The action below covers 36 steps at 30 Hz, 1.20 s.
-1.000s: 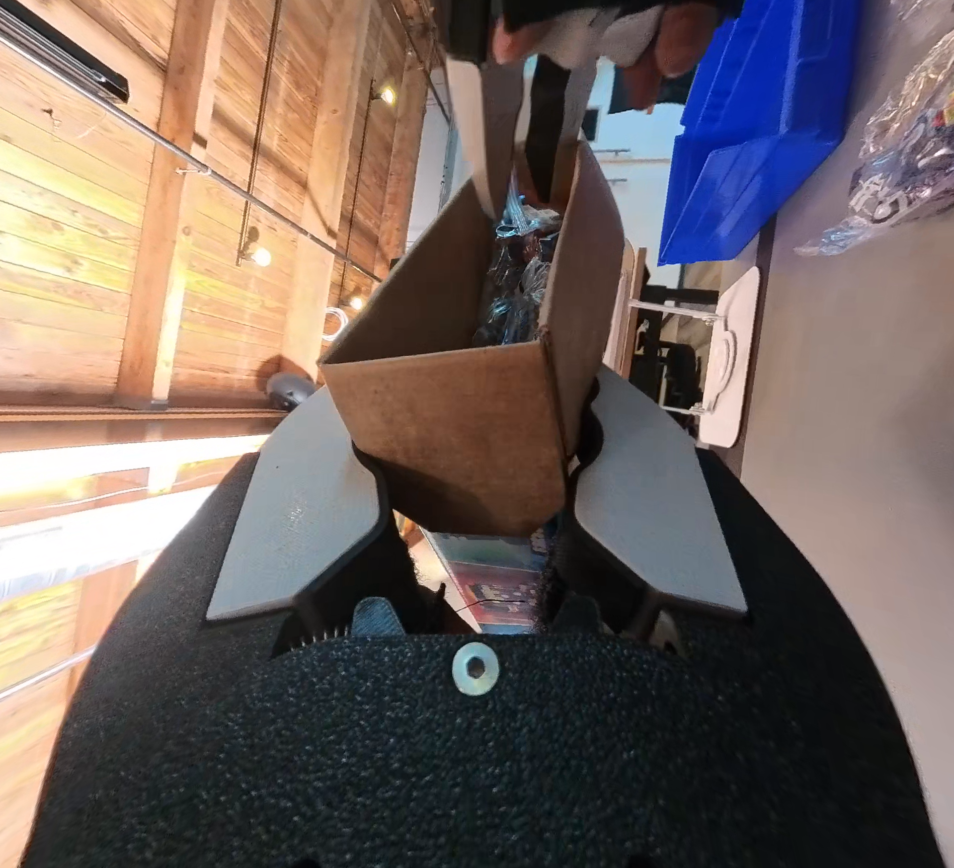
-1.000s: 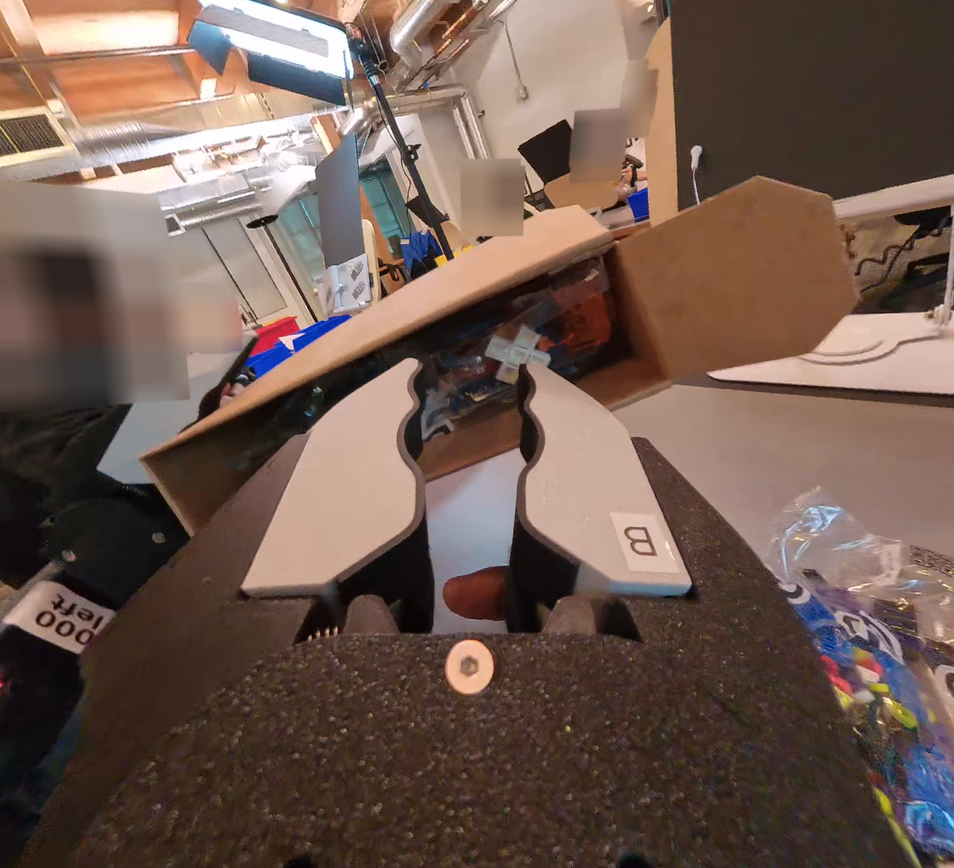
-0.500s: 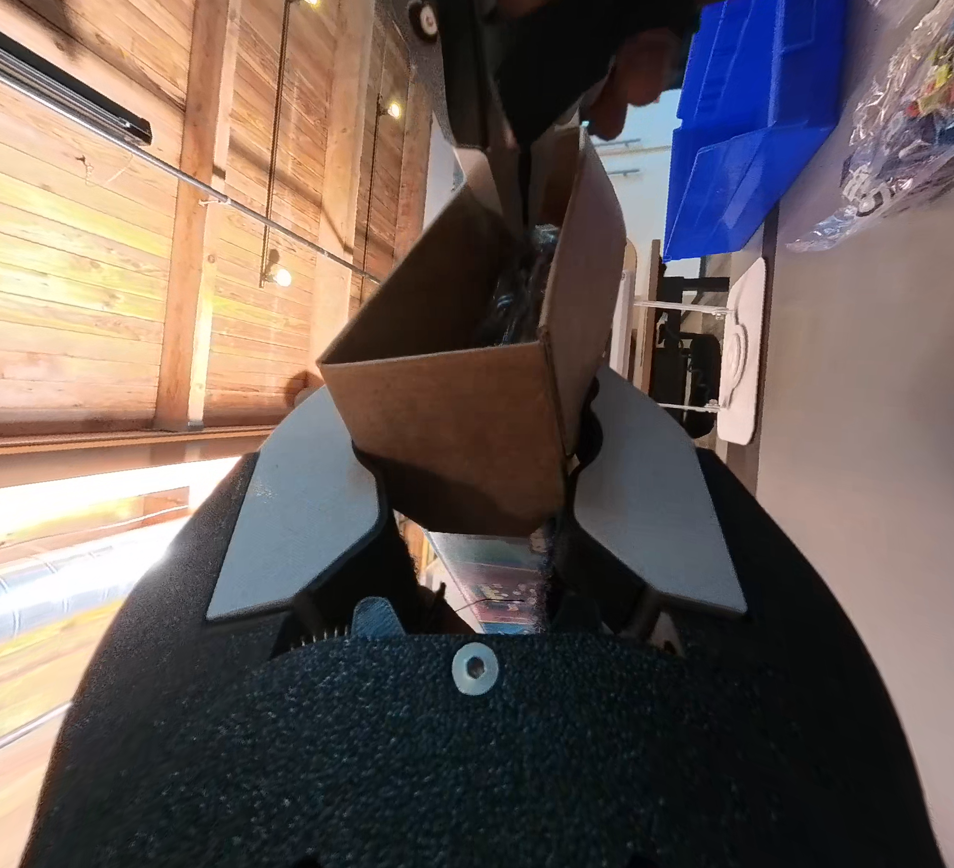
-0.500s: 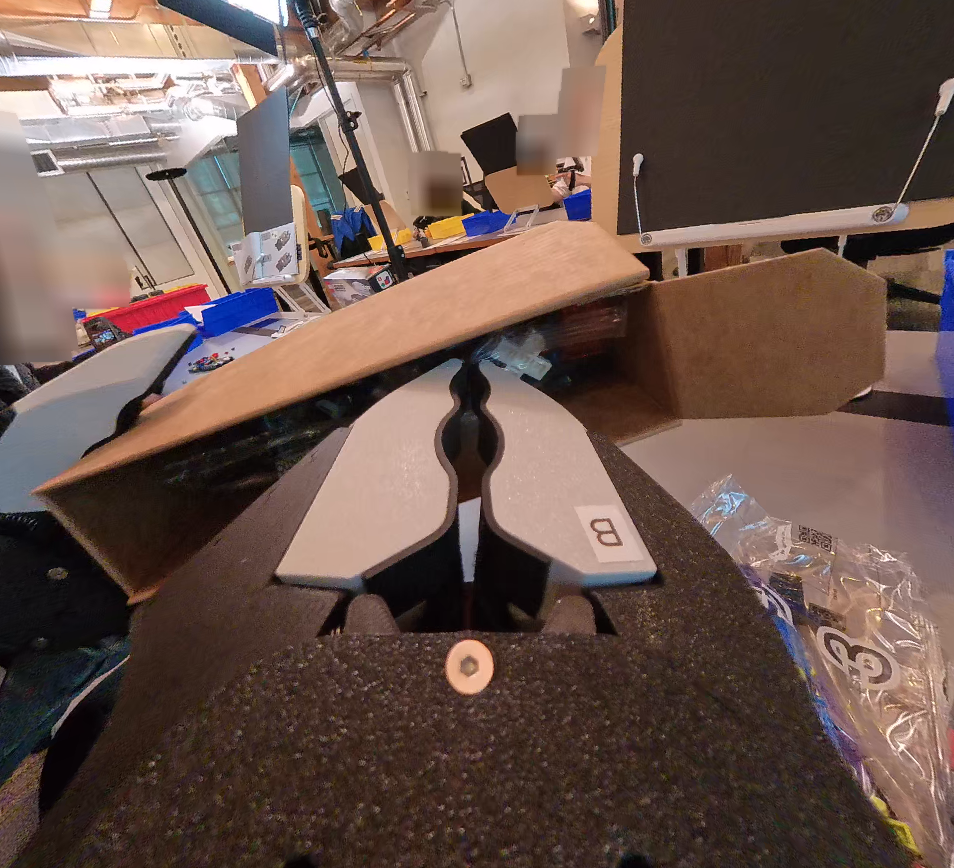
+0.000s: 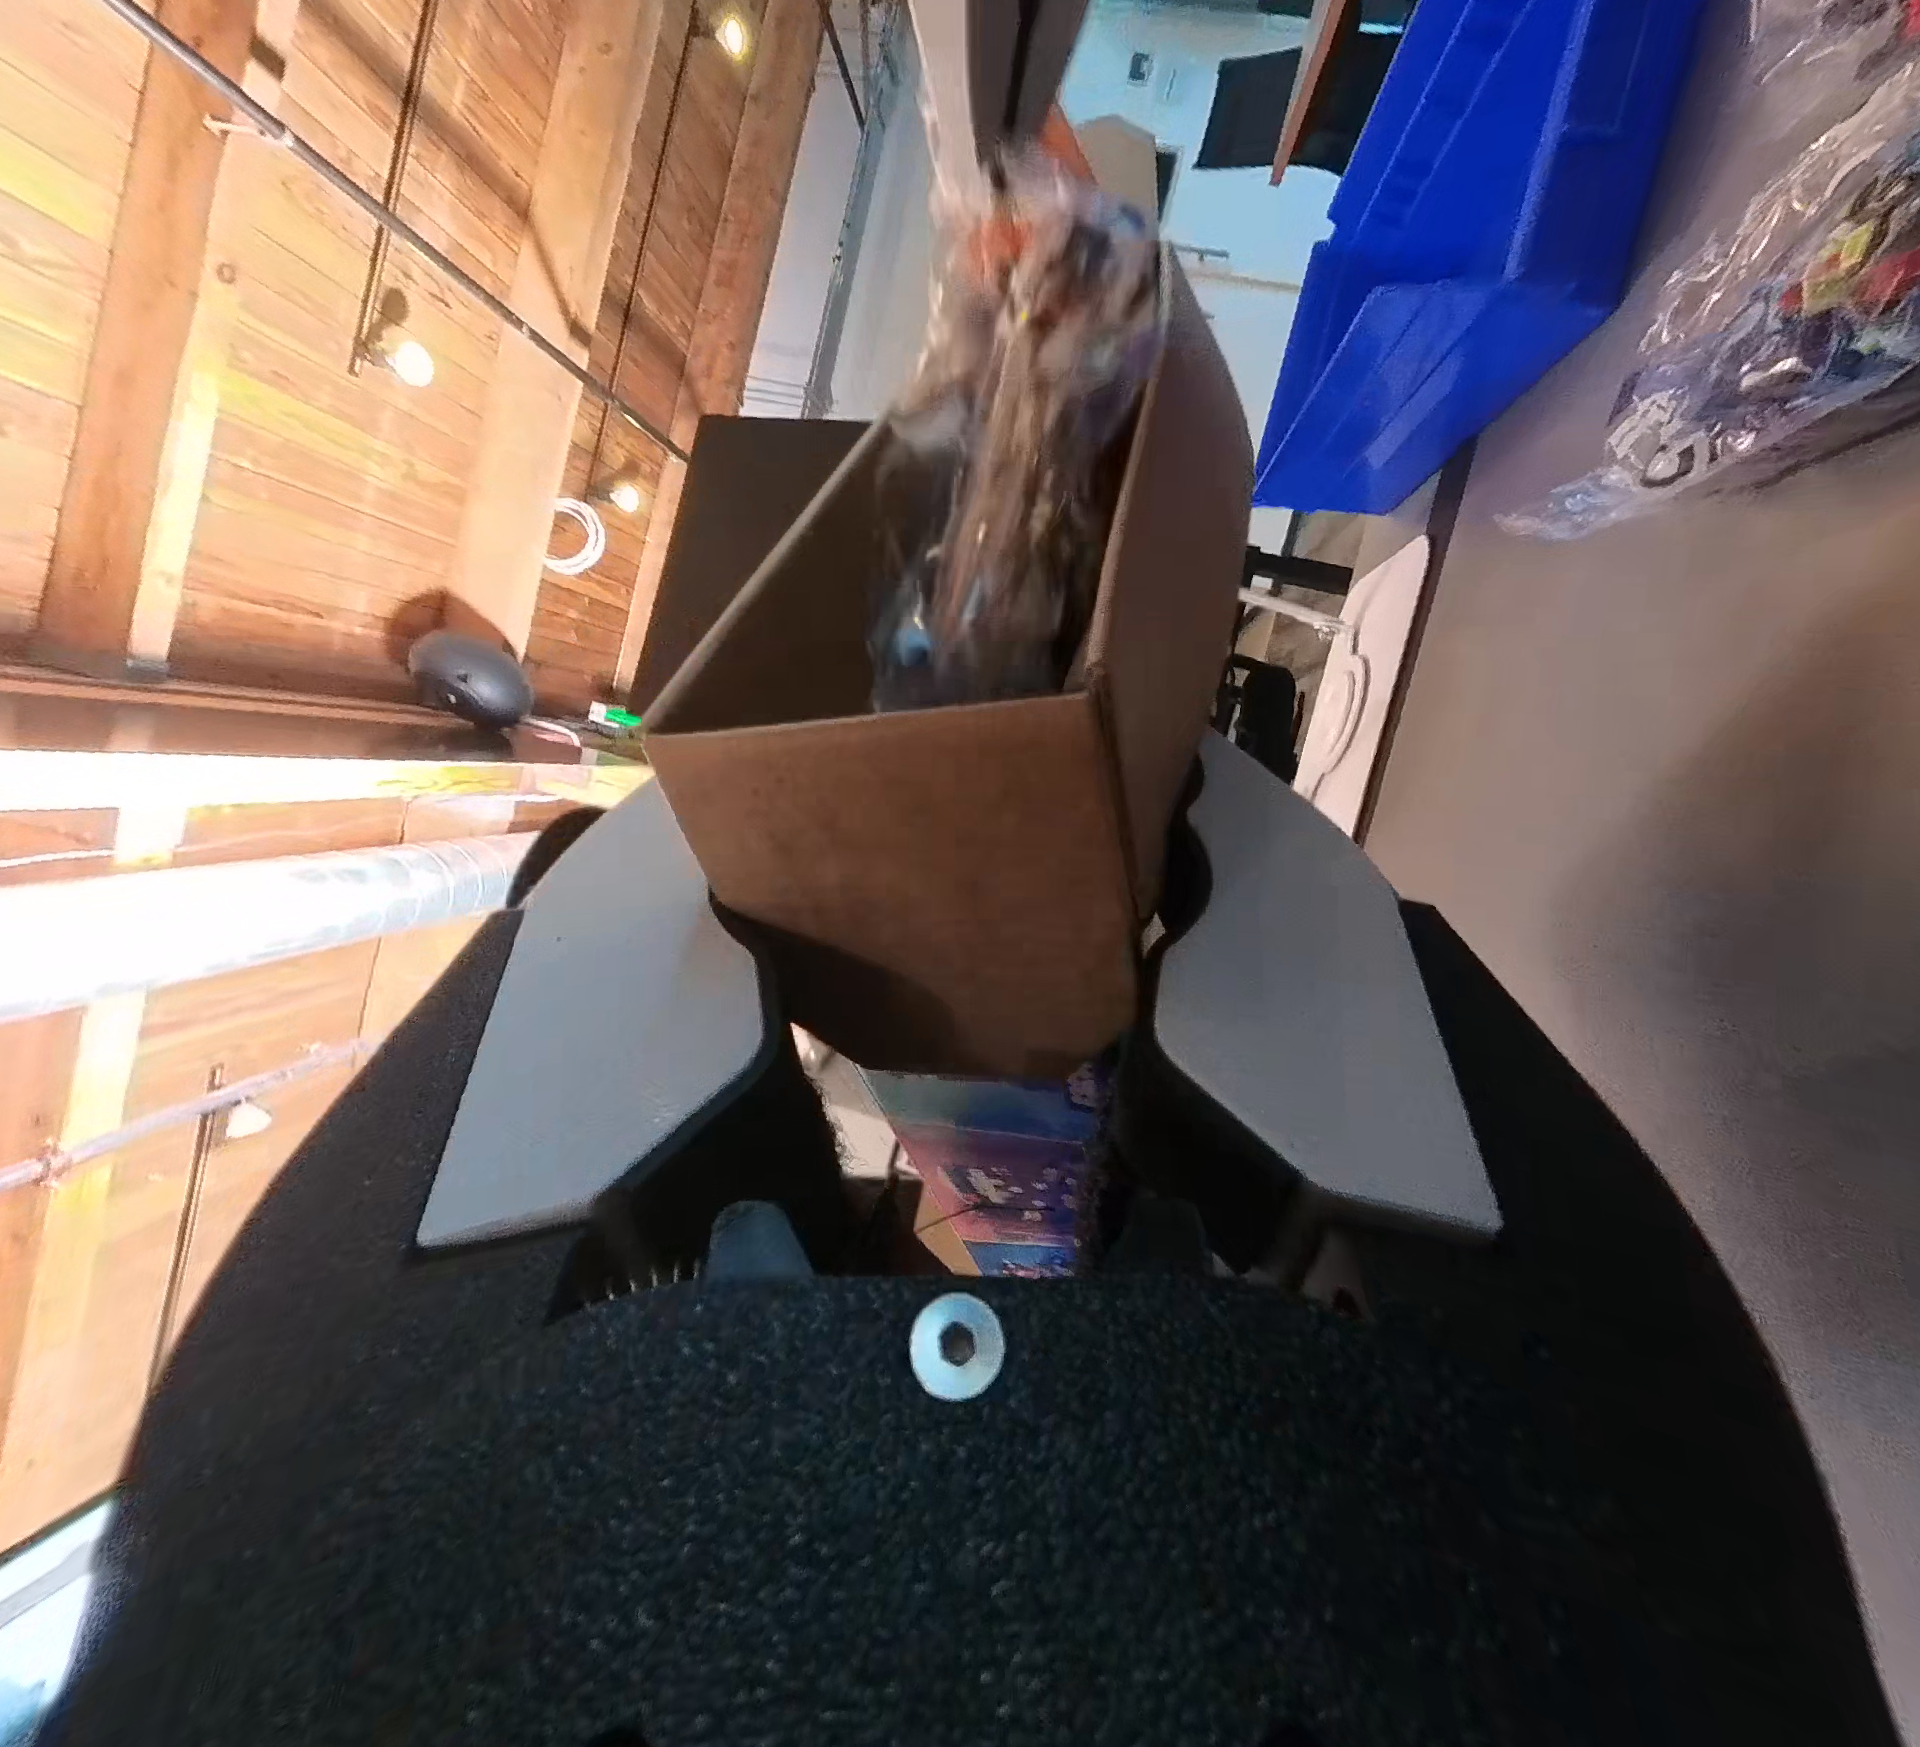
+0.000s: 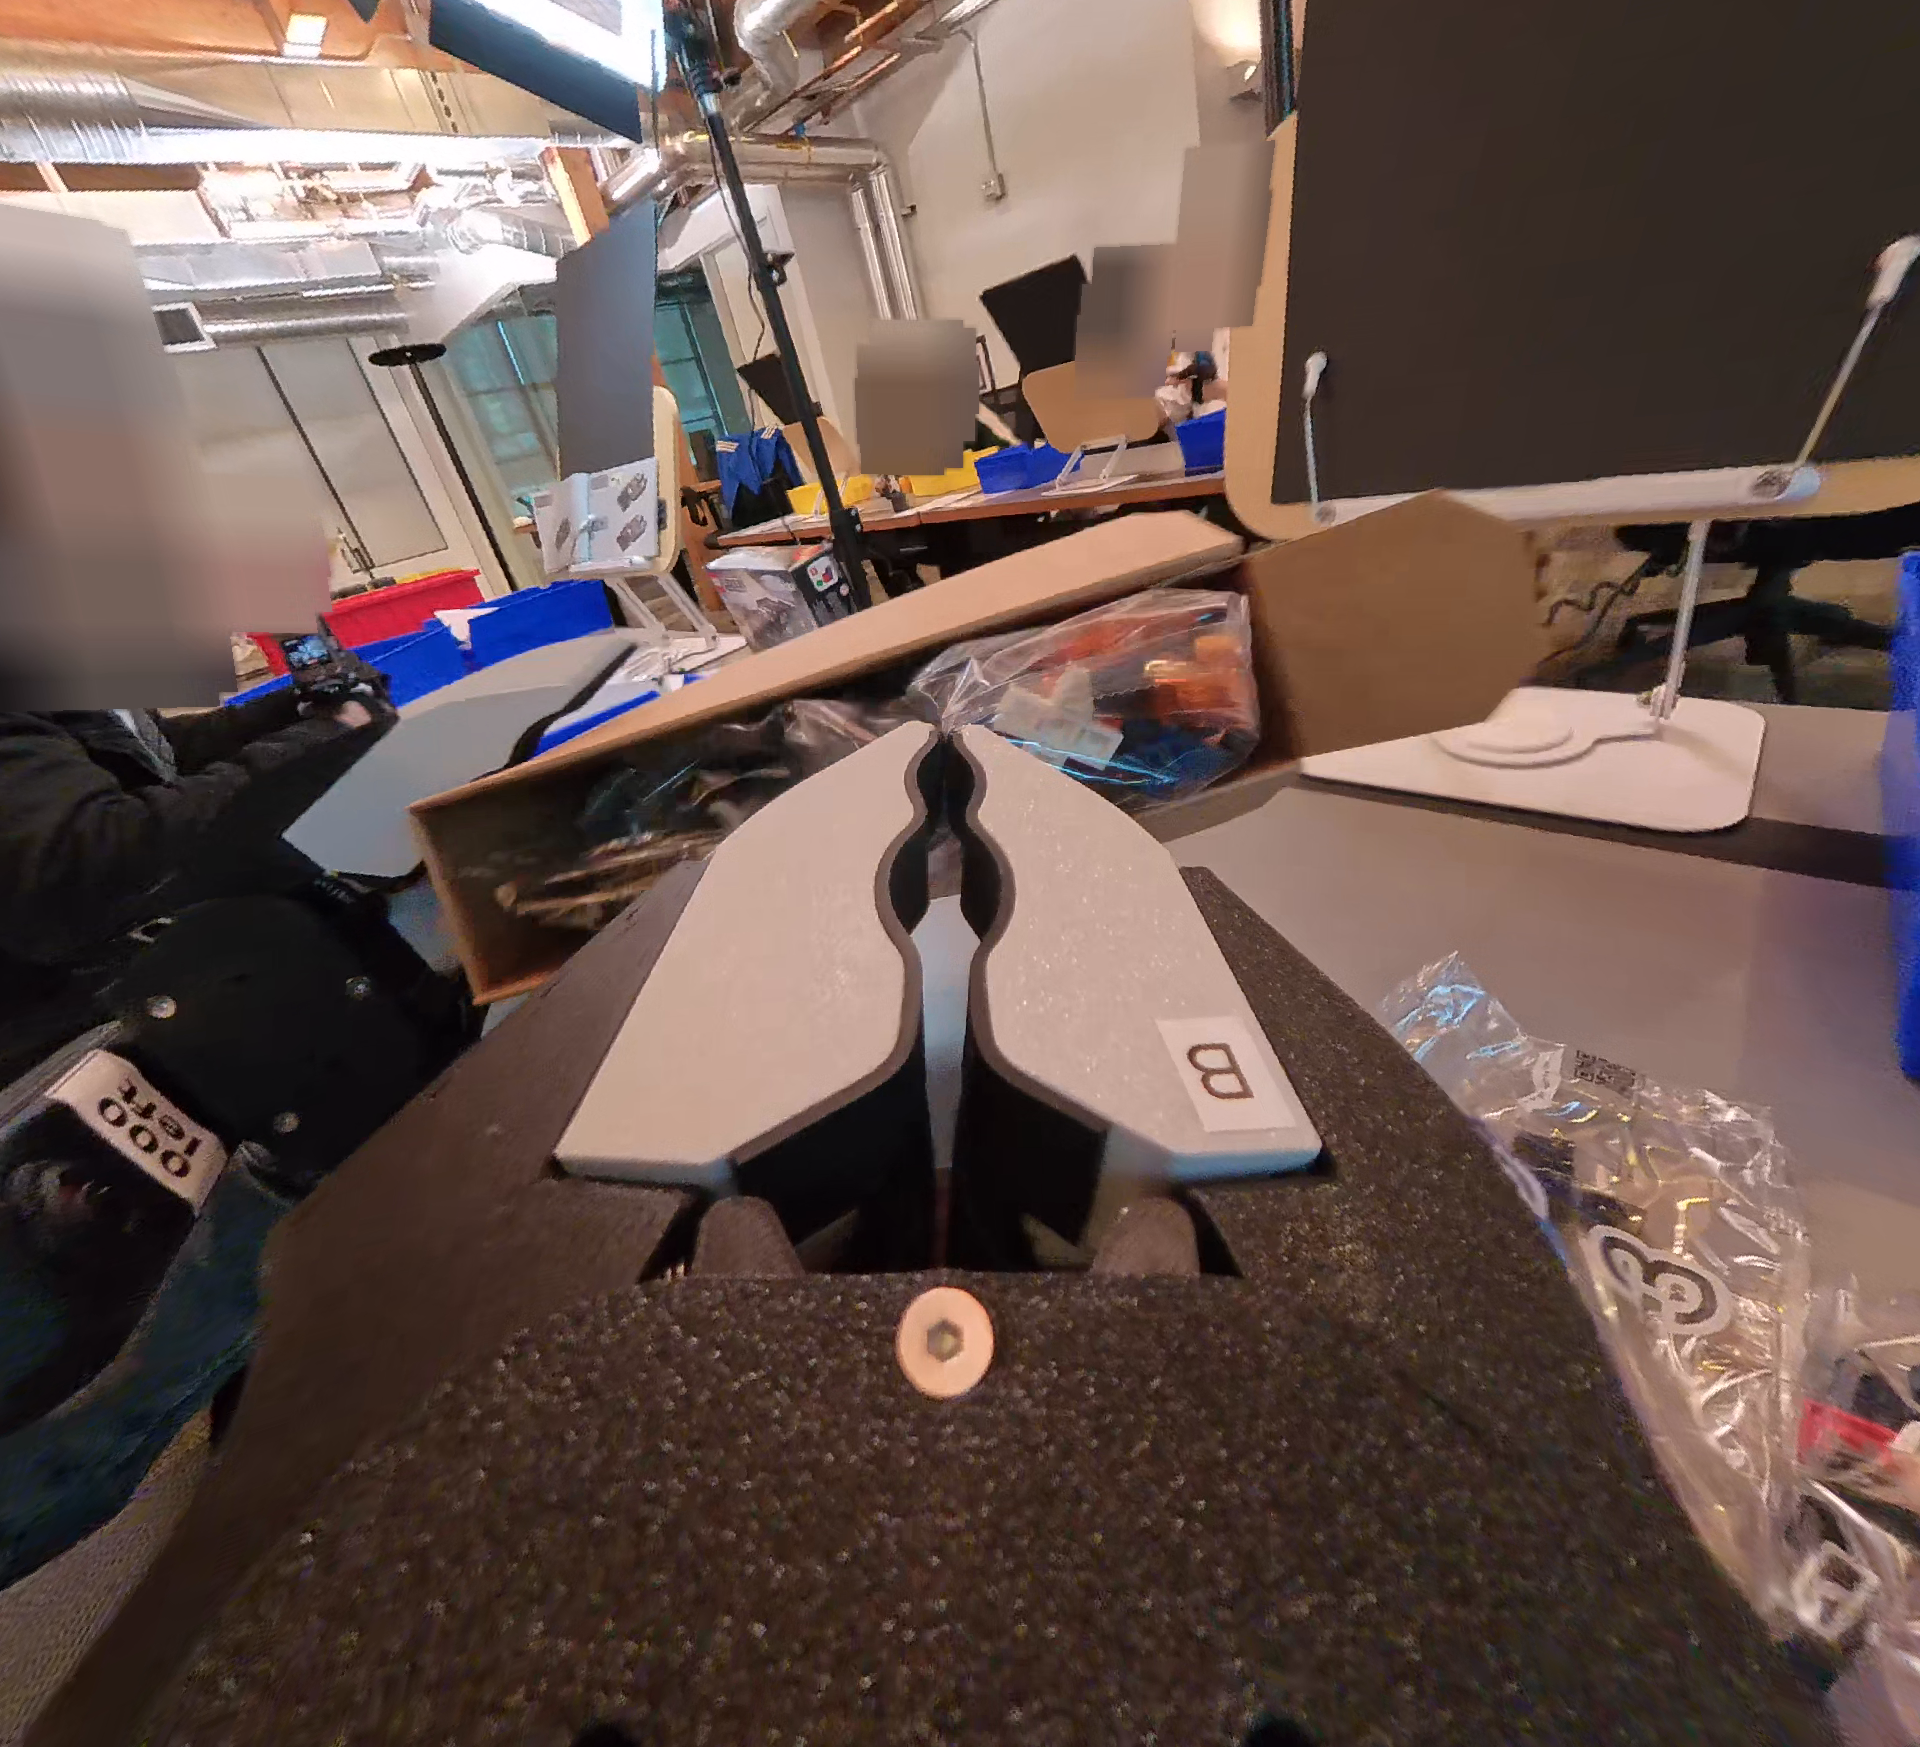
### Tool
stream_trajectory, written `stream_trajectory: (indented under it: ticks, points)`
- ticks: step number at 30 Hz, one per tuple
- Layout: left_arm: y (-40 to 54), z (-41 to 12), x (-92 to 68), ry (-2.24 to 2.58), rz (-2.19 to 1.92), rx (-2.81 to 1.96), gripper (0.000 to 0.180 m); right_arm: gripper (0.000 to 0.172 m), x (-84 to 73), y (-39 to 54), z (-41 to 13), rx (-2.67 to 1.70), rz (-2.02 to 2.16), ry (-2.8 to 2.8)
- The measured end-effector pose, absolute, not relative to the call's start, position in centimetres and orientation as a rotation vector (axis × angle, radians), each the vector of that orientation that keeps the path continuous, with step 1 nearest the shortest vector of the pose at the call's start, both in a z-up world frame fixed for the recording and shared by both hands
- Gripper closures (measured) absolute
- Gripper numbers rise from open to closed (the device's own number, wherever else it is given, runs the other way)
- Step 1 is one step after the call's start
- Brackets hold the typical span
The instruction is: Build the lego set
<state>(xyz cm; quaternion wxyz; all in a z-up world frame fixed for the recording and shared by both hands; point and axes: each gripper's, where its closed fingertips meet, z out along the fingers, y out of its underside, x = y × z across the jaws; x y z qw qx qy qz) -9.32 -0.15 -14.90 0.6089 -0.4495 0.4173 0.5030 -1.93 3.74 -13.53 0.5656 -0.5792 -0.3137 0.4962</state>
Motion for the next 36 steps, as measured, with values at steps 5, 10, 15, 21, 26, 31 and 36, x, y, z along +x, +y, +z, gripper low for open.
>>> stream_trajectory:
  ticks: [5,10,15,21,26,31,36]
  points:
    - [-0.3,-15.4,-11.4,0.892,1.151,-1.102,0.106,0.172,0.9,4.6,-11.3,-1.316,1.172,-0.696]
    - [-0.5,-15.3,-11.3,0.845,1.06,-1.133,0.106,0.172,0.6,4.1,-10.6,-1.267,1.198,-0.799]
    - [-1.1,-14.5,-12.7,0.832,1.082,-1.119,0.106,0.172,2.4,3.5,-9.0,-1.21,1.214,-0.867]
    - [-2.3,-12.3,-14.4,0.858,1.176,-1.062,0.107,0.172,4.6,3.5,-11.2,-1.299,1.083,-0.998]
    - [-3.7,-10.0,-14.6,0.846,1.126,-1.03,0.106,0.172,1.9,3.7,-16.6,-1.445,1.031,-1.178]
    - [-5.1,-8.0,-13.8,0.83,1.077,-0.997,0.106,0.172,-4.2,3.7,-20.9,-1.496,1.248,-1.334]
    - [-5.8,-7.2,-13.2,0.848,1.07,-0.977,0.106,0.172,-7.9,6.7,-25.7,-1.622,1.262,-1.424]
